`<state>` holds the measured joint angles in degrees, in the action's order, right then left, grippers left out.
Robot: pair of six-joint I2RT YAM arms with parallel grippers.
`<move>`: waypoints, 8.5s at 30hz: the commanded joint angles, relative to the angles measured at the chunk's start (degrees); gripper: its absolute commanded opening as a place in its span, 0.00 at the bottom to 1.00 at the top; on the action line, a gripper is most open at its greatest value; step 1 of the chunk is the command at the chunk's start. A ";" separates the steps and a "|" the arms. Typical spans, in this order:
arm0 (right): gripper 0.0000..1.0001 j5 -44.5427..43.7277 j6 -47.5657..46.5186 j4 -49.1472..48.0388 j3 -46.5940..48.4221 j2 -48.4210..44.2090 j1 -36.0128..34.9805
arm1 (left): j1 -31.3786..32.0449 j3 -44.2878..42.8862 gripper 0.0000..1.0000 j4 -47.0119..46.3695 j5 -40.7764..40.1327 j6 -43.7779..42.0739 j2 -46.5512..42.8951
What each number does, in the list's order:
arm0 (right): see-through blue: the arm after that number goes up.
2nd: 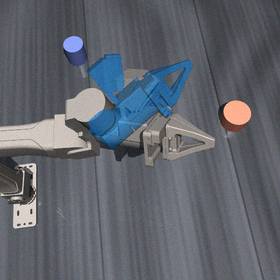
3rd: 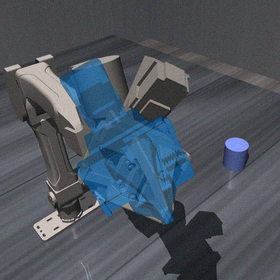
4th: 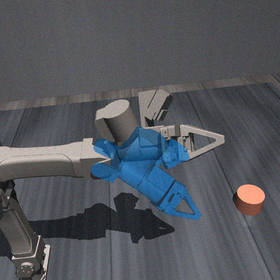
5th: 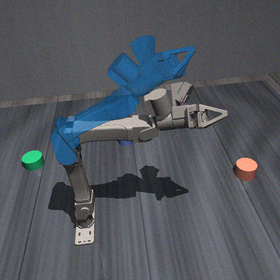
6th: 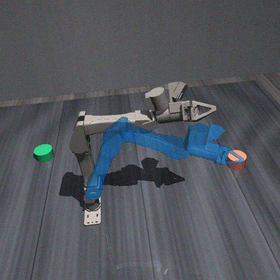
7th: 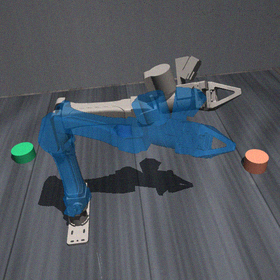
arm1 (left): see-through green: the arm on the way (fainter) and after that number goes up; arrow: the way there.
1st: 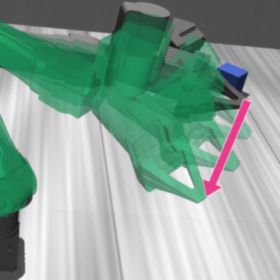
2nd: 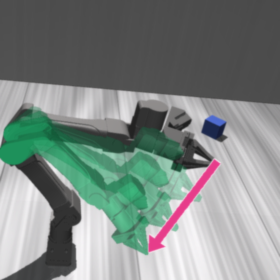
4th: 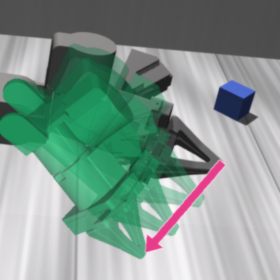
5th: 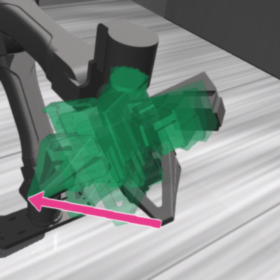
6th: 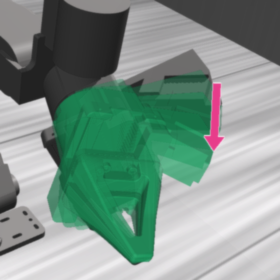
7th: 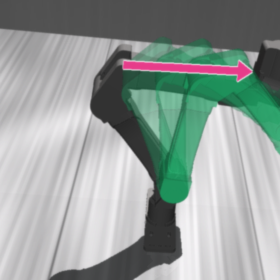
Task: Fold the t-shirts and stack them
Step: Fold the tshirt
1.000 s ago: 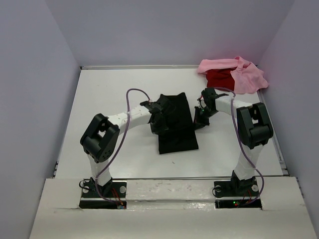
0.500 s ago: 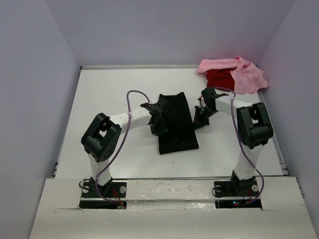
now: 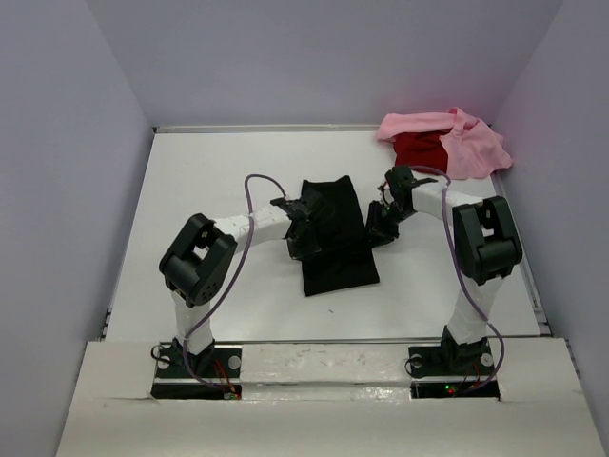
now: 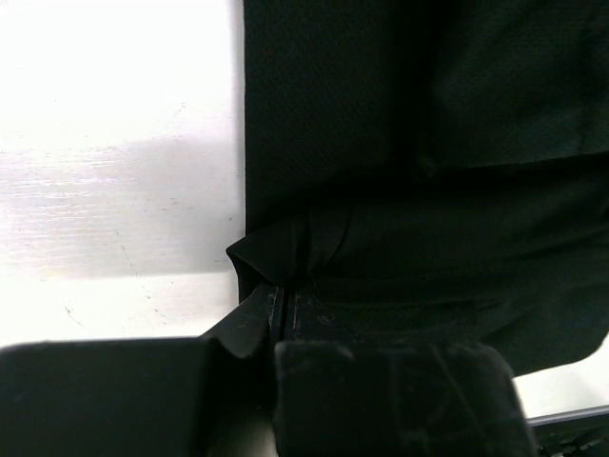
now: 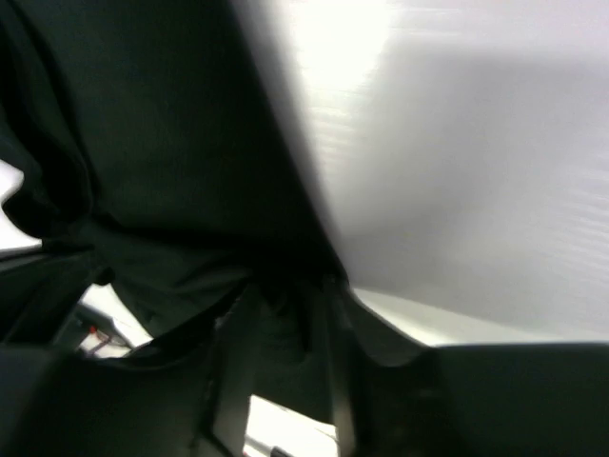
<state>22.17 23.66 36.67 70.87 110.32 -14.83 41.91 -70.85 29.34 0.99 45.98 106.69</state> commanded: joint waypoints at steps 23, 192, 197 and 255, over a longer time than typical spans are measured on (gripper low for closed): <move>0.65 9.90 2.71 3.33 -11.36 -27.88 2.26 | -0.69 -4.65 0.00 7.04 -2.58 -3.17 2.64; 0.00 4.99 5.08 -13.91 -14.36 -17.77 -9.96 | 5.62 -5.80 0.93 14.43 -2.66 1.13 -10.08; 0.00 4.20 4.03 -12.32 -13.13 -18.21 -9.96 | 9.07 -3.77 0.96 14.68 -6.17 2.97 -17.30; 0.00 4.63 5.26 -24.45 -19.90 -10.22 -9.96 | -1.83 8.89 0.65 -5.35 0.94 1.31 -15.99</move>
<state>27.92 29.41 14.52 51.57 99.04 -24.40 40.38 -60.88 24.64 1.48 47.03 90.19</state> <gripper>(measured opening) 0.010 0.654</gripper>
